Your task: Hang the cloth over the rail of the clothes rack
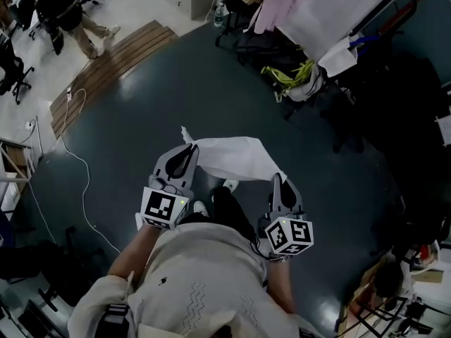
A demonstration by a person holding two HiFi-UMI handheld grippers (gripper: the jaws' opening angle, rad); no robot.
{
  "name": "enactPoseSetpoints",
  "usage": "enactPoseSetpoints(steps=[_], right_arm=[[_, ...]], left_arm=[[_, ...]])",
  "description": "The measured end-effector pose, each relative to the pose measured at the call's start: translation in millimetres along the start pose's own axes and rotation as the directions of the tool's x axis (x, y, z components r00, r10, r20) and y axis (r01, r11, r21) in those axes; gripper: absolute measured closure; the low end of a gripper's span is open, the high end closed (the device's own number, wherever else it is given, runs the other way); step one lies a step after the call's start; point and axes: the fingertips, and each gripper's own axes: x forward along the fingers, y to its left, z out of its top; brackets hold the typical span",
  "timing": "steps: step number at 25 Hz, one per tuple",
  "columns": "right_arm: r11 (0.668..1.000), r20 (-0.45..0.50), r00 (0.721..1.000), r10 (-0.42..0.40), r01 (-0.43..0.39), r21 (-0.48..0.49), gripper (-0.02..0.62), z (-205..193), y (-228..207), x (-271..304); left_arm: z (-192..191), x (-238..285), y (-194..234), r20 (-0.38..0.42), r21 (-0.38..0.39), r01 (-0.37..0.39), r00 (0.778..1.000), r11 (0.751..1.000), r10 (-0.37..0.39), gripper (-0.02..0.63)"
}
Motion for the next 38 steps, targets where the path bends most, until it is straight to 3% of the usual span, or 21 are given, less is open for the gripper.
enactPoseSetpoints(steps=[9, 13, 17, 23, 31, 34, 38], right_arm=[[1.0, -0.023, 0.999, 0.024, -0.024, 0.019, 0.572, 28.6, -36.0, 113.9], [0.998, -0.027, 0.998, 0.064, -0.064, -0.006, 0.572, 61.5, -49.1, 184.2], [0.995, -0.011, 0.995, 0.096, -0.096, -0.016, 0.572, 101.6, -69.2, 247.1], [0.997, 0.01, 0.997, 0.073, -0.073, -0.026, 0.572, 153.1, -107.5, 313.8], [0.998, 0.022, 0.997, -0.07, 0.07, -0.005, 0.572, 172.8, -140.2, 366.5], [0.984, 0.006, 0.984, -0.176, 0.176, 0.017, 0.572, 170.5, -167.5, 385.6], [0.95, -0.002, 0.952, -0.307, 0.307, 0.061, 0.572, 181.9, -193.9, 413.1]], left_arm=[[4.4, 77.2, 61.6, -0.049, 0.022, -0.048, 0.998, 0.999, 0.049, 0.588], [26.6, 136.1, 93.7, -0.042, 0.046, -0.064, 0.997, 0.997, 0.066, 0.588], [52.1, 200.1, 124.3, -0.017, 0.017, -0.104, 0.994, 0.994, 0.104, 0.588], [83.2, 279.3, 157.7, 0.018, 0.023, -0.136, 0.991, 0.99, 0.135, 0.588], [93.9, 372.3, 200.9, 0.029, 0.017, -0.026, 0.999, 1.0, 0.026, 0.588], [82.4, 430.2, 206.2, -0.005, 0.007, 0.06, 0.998, 0.998, -0.06, 0.588], [85.6, 504.8, 211.5, -0.037, 0.02, 0.205, 0.978, 0.979, -0.204, 0.588]])
